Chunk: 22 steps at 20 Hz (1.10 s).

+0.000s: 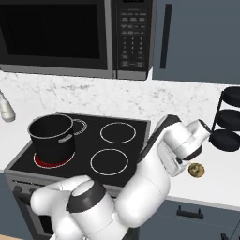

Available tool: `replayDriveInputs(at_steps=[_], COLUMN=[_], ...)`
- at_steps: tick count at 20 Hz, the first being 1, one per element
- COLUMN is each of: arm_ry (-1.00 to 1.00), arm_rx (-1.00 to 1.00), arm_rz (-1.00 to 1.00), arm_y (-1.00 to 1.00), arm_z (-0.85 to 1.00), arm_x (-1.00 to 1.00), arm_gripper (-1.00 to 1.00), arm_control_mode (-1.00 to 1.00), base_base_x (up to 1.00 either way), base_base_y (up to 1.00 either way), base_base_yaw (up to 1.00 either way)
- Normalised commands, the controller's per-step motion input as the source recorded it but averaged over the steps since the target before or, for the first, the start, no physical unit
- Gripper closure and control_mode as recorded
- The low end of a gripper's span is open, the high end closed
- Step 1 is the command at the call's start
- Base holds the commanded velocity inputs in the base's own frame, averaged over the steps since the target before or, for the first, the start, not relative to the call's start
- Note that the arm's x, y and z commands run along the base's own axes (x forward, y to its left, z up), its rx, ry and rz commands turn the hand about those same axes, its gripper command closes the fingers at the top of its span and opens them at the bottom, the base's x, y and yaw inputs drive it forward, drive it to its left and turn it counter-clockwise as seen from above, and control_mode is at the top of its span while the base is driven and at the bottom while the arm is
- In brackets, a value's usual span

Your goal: Put the onion and broccoli in the pot. Retrieve the spatula and lightly stir the vegetables in the pot.

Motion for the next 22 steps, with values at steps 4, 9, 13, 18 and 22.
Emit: replayDriveInputs(at_steps=[4, 9, 13, 18, 22], arm_ry=[-0.06, -0.14, -0.21, -0.11, -0.05], arm_rx=[0.03, 0.03, 0.08, 0.07, 0.04], arm_rz=[0.08, 0.12, 0.13, 0.12, 0.12], arm_y=[0.76, 0.68, 0.45, 0.65, 0.74], arm_z=[0.42, 0.23, 0.36, 0.38, 0.26], arm_x=[-0.27, -0.19, -0.40, -0.44, -0.36], arm_gripper=[1.00, 1.00, 1.00, 1.00, 1.00], arm_control_mode=[-1.00, -1.00, -1.00, -1.00, -1.00], base_base_x=[0.00, 0.00, 0.00, 0.00, 0.00], base_base_y=[0.00, 0.00, 0.00, 0.00, 0.00], base_base_yaw=[0.00, 0.00, 0.00, 0.00, 0.00])
